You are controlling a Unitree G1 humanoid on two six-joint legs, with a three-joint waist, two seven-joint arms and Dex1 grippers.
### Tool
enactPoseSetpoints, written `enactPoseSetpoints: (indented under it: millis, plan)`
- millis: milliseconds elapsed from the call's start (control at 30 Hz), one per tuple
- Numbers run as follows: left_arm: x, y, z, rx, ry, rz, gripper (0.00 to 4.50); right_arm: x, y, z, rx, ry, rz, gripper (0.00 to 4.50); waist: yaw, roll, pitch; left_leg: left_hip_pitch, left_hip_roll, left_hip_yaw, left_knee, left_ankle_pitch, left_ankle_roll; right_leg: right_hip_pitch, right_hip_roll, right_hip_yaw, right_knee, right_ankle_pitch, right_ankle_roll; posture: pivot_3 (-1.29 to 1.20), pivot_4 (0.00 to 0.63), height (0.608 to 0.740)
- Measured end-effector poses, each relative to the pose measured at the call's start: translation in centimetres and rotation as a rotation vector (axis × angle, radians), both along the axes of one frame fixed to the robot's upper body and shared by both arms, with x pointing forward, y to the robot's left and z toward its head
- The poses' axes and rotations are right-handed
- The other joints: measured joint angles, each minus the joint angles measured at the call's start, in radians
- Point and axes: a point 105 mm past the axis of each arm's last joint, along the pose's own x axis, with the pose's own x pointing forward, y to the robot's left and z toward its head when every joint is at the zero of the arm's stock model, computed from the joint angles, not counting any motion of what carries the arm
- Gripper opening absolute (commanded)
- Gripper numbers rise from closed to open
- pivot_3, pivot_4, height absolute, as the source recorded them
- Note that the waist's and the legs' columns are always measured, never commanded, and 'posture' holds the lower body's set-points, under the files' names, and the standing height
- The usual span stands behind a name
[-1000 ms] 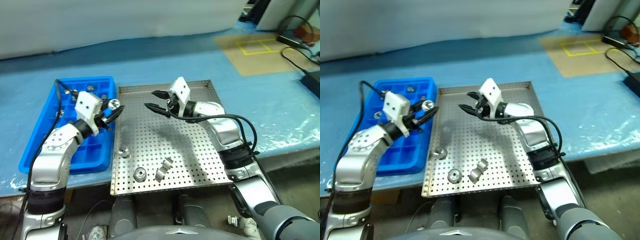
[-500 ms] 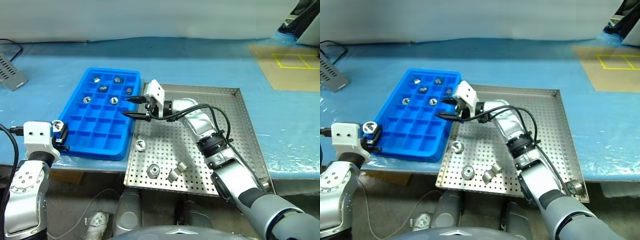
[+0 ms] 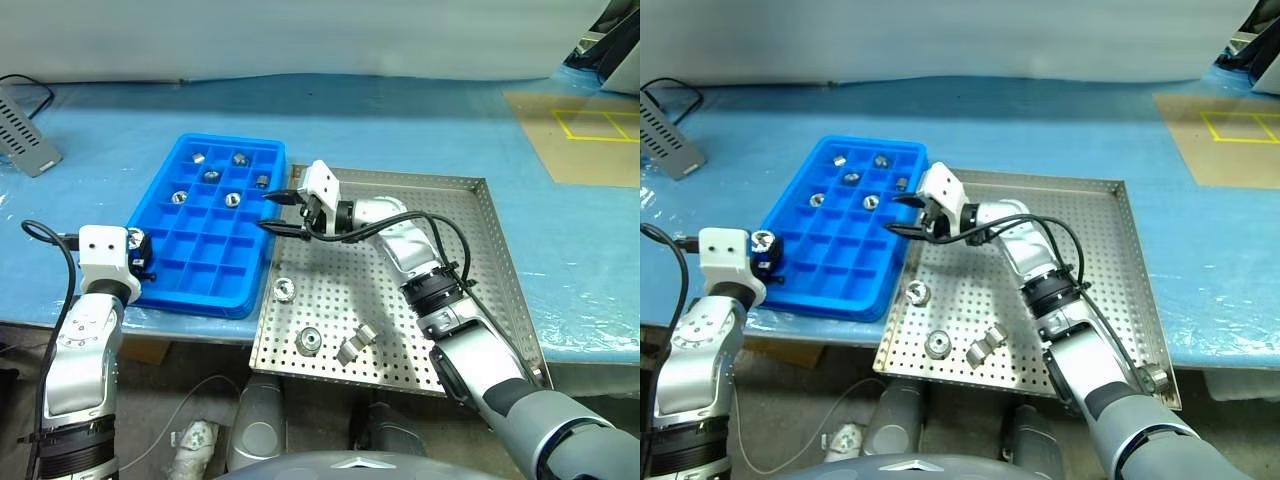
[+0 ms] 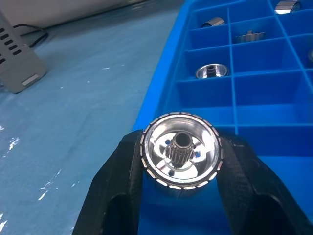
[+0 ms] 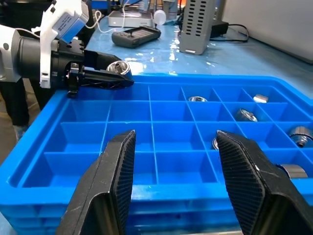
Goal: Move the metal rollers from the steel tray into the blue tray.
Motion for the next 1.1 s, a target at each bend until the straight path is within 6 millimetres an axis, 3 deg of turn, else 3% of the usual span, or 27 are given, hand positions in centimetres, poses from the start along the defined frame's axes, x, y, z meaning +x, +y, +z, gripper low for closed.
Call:
enactPoseSetpoints:
  millis: [200,433,533,733,867,1100]
  plan:
    - [0.1,-0.4,-0.2,-0.018,0.008,-0.036,3.74,0.1,-0.2,0.2,-0.002,-0.021,-0.03,2.71,-0.018,0.0,0.0,0.0,-0.001,0.0,0.0,0.0,0.0,0.0,0.0,0.0,0.001,0.0,0.0,0.36,0.15,0.74]
    - [1.1,-0.9,1.2,-0.006,-0.028,-0.062,3.74,0.4,-0.7,-0.2,-0.003,-0.016,-0.067,2.71,-0.024,0.0,0.0,0.0,-0.001,0.0,0.001,0.0,0.0,0.0,0.0,0.0,0.001,0.0,0.0,0.29,0.15,0.74]
    - [1.8,-2.1,1.8,-0.016,-0.043,-0.122,3.74,0.4,-1.0,-0.1,-0.004,-0.03,-0.081,2.71,-0.027,0.0,0.0,0.0,-0.001,0.0,0.001,0.0,-0.001,0.0,0.0,0.0,0.001,0.0,0.0,0.26,0.15,0.74]
    - [0.6,-9.1,3.5,0.011,-0.005,-0.669,3.74,0.6,-2.8,0.0,-0.032,-0.045,-0.131,2.71,-0.051,0.0,0.0,0.0,-0.001,0.0,0.001,0.001,-0.002,0.0,0.0,0.0,0.002,0.0,0.0,0.16,0.15,0.74]
    - [-0.4,-11.3,5.0,0.112,0.07,-1.009,3.74,1.0,-5.1,-0.7,-0.05,-0.031,-0.212,2.71,-0.072,0.0,0.0,0.002,-0.002,0.002,0.0,0.002,-0.003,0.0,0.001,0.002,0.003,0.0,-0.001,0.1,0.15,0.74]
    - [-0.9,-14.6,4.2,0.284,0.226,-1.443,3.74,0.7,-6.7,-0.7,-0.048,-0.039,-0.305,2.71,-0.121,0.0,0.0,0.004,-0.003,0.003,0.001,0.002,-0.003,0.0,0.001,0.004,0.004,0.0,0.0,-0.04,0.15,0.74]
